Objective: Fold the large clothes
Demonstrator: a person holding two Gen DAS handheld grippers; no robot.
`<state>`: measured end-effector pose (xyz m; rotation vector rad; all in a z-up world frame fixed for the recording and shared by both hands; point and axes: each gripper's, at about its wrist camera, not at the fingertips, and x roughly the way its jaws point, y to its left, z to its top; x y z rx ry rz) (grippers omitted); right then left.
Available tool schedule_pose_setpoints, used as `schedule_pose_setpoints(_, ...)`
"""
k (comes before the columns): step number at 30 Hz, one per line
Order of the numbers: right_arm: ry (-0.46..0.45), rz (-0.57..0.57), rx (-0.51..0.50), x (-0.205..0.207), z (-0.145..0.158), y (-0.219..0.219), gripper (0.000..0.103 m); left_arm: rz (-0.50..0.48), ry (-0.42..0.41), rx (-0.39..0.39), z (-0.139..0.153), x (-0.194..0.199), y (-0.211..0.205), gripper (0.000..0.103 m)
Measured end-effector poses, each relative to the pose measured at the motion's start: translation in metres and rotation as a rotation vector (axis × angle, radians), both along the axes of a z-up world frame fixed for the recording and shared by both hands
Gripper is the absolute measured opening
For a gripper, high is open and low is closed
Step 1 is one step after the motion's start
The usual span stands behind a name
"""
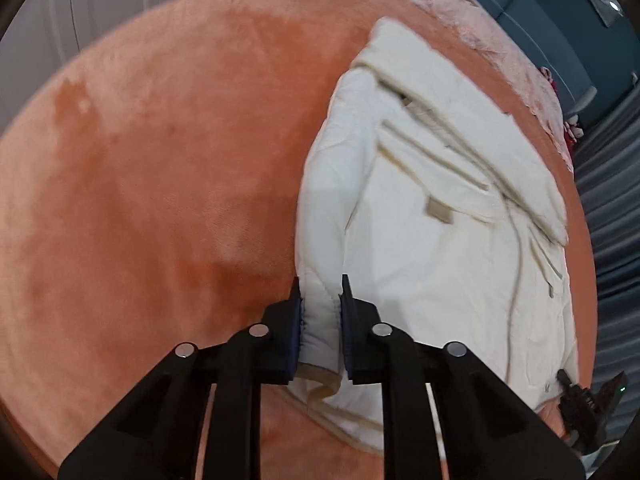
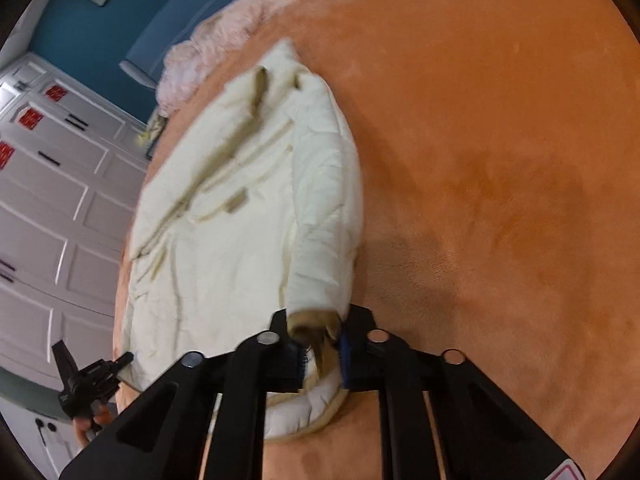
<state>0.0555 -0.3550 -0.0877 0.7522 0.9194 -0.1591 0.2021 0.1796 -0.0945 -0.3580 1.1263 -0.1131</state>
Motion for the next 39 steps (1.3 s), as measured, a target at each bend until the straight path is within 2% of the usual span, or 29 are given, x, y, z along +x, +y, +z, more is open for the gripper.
schedule_pose_setpoints(1,-0.014,0.01,-0.013,-0.007,0.009,0.002,0.005,-0.01,-0.021,0.009,0.008,-0.007,0.0,0.008)
schedule_pose_setpoints(4,-0.038,0.043,-0.035,-0.041,0.037,0.009,0.004,-0.059,-0.084,0.042,0.04,-0.038,0.002,0.008)
schedule_pose_setpoints(7,-0.017,0.119,-0.072,-0.089,0.056,0.022,0.004,-0.129,-0.11,0.075,0.067,-0.086,0.01,0.007)
schedule_pose_setpoints(13,0.098,0.272,-0.101,-0.22,0.083,0.064,0.004,-0.259,-0.058,0.167,0.084,-0.201,0.035,0.007)
schedule_pose_setpoints(16,0.14,0.297,-0.078,-0.27,0.105,0.081,0.004,-0.318,-0.013,0.226,0.099,-0.261,0.042,0.007)
schedule_pose_setpoints(19,0.085,0.277,-0.099,-0.285,0.141,0.085,0.004,-0.336,-0.02,0.214,0.122,-0.292,0.04,0.007)
schedule_pose_setpoints(21,-0.015,0.251,-0.163,-0.274,0.172,0.081,0.004,-0.326,-0.104,0.175,0.155,-0.298,0.037,0.007)
schedule_pose_setpoints(25,-0.208,0.197,-0.259,-0.22,0.205,0.061,0.004,-0.261,-0.307,0.14,0.197,-0.266,0.027,0.008)
schedule_pose_setpoints(26,-0.249,0.177,-0.293,-0.197,0.207,0.054,0.004,-0.244,-0.336,0.144,0.2,-0.254,0.025,0.008)
schedule_pose_setpoints(29,-0.292,0.14,-0.327,-0.134,0.2,0.039,0.004,-0.18,-0.387,0.172,0.2,-0.202,0.015,0.008)
schedule_pose_setpoints(32,-0.299,0.113,-0.343,-0.077,0.186,0.026,0.004,-0.138,-0.394,0.233,0.183,-0.144,0.0,0.009)
schedule_pose_setpoints(35,-0.266,0.083,-0.35,-0.026,0.156,0.018,0.004,-0.106,-0.357,0.303,0.153,-0.09,-0.015,0.011)
schedule_pose_setpoints(37,-0.242,0.071,-0.336,-0.012,0.132,0.015,0.004,-0.104,-0.32,0.347,0.134,-0.061,-0.024,0.013)
schedule_pose_setpoints(39,-0.21,0.041,-0.315,0.001,0.112,0.011,0.012,-0.096,-0.287,0.381,0.108,-0.033,-0.033,0.018)
